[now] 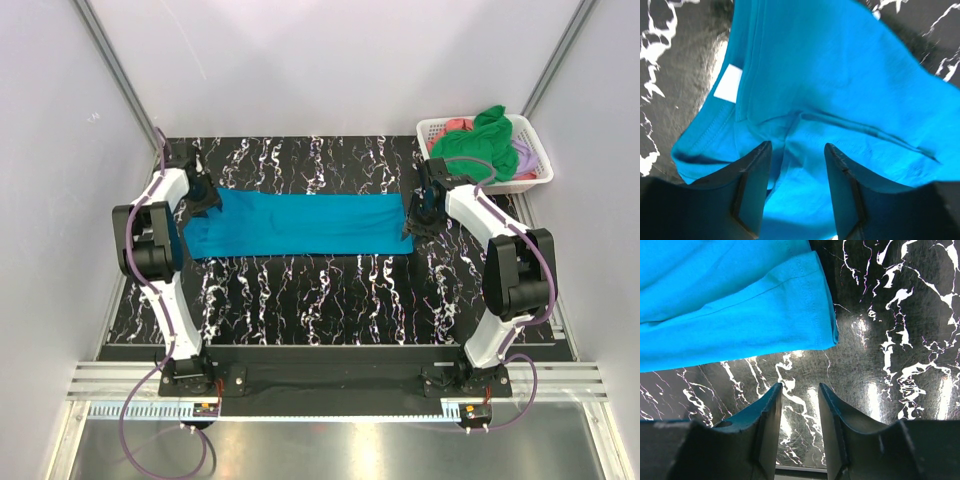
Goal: Fold and stack the t-shirts
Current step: Fold the tshirt
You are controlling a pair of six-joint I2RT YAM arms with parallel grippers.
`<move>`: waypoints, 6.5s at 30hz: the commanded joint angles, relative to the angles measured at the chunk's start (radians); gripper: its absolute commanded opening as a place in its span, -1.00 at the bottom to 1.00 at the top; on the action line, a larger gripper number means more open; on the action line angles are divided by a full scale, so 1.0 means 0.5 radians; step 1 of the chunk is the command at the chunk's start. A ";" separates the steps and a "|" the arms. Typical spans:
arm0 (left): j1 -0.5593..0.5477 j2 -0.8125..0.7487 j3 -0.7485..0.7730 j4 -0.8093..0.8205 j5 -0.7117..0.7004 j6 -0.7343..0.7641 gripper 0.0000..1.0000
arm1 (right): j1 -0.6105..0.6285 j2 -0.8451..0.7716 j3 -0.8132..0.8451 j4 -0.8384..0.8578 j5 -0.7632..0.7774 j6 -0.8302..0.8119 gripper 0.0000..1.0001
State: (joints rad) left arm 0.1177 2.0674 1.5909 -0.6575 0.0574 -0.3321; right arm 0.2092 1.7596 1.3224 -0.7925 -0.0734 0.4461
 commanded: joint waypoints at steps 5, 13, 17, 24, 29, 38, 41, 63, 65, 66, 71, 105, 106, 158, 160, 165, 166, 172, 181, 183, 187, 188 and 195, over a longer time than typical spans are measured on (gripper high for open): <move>0.001 0.041 0.076 0.063 0.048 0.060 -0.12 | -0.007 -0.065 0.083 -0.004 -0.040 0.031 -0.17; 0.001 0.127 0.128 0.063 0.081 0.084 -0.20 | -0.007 -0.034 0.126 -0.007 -0.037 0.056 -0.19; 0.001 0.124 0.150 0.060 0.100 0.087 -0.69 | -0.007 -0.028 0.129 -0.004 -0.031 0.059 -0.20; 0.001 0.056 0.227 0.023 0.075 0.075 -0.72 | -0.007 0.012 0.144 0.008 -0.040 0.077 -0.21; 0.001 0.056 0.239 0.042 0.121 0.084 -1.00 | -0.007 0.030 0.165 0.011 -0.053 0.083 -0.21; 0.001 0.010 0.214 0.122 0.174 0.075 -1.00 | -0.007 0.064 0.199 0.008 -0.049 0.074 -0.22; -0.002 -0.011 0.291 0.069 0.155 0.063 -1.00 | -0.007 0.089 0.211 0.011 -0.059 0.071 -0.22; -0.002 0.283 0.447 0.337 0.269 -0.051 -0.89 | -0.007 0.187 0.346 -0.035 -0.043 0.004 -0.22; 0.004 0.283 0.438 0.293 0.217 -0.057 -0.62 | -0.007 0.202 0.386 -0.047 -0.034 -0.003 -0.22; 0.001 0.274 0.438 0.284 0.186 -0.054 -0.59 | -0.007 0.205 0.405 -0.059 -0.028 -0.015 -0.22; -0.002 0.188 0.619 0.033 -0.004 0.057 -0.05 | -0.013 0.279 0.521 -0.102 0.003 -0.036 -0.15; 0.065 -0.583 -0.961 0.241 -0.391 -0.729 0.22 | -0.014 0.644 0.932 -0.127 0.104 -0.079 -0.15; 0.077 -0.555 -0.930 0.229 -0.409 -0.735 0.19 | -0.014 0.632 0.932 -0.133 0.110 -0.085 -0.15; 0.357 0.173 0.135 0.115 -0.204 -0.112 -0.93 | -0.060 1.242 1.343 -0.044 -0.765 -0.641 0.02; 0.357 0.173 0.141 0.118 -0.204 -0.112 -0.93 | -0.060 1.236 1.344 -0.044 -0.725 -0.641 0.04; 0.354 0.191 0.168 0.112 -0.201 -0.118 -0.93 | -0.063 1.206 1.319 -0.023 -0.636 -0.644 0.06; 0.354 0.194 0.171 0.109 -0.201 -0.121 -0.93 | -0.066 1.190 1.307 0.011 -0.639 -0.644 0.07; 0.341 0.209 0.187 0.103 -0.198 -0.115 -0.93 | -0.096 1.212 1.380 0.014 -0.865 -0.644 0.03; 0.332 0.231 0.220 0.097 -0.210 -0.109 -0.93 | -0.099 1.202 1.368 0.042 -0.921 -0.647 -0.08; 0.332 0.237 0.220 0.094 -0.207 -0.112 -0.93 | -0.112 1.239 1.359 0.036 -0.890 -0.647 -0.03; 0.323 0.240 0.224 0.094 -0.201 -0.112 -0.93 | -0.112 1.282 1.322 0.039 -0.872 -0.650 -0.01; 0.320 0.243 0.227 0.094 -0.201 -0.112 -0.93 | -0.112 1.288 1.307 0.039 -0.893 -0.653 -0.02; 0.314 0.274 0.285 0.091 -0.192 -0.118 -0.93 | -0.112 1.218 1.126 0.140 -1.034 -0.681 -0.14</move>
State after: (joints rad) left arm 0.2806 2.1830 1.6814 -0.6296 -0.0528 -0.3988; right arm 0.1566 2.3894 1.9263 -0.7441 -0.5747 0.1337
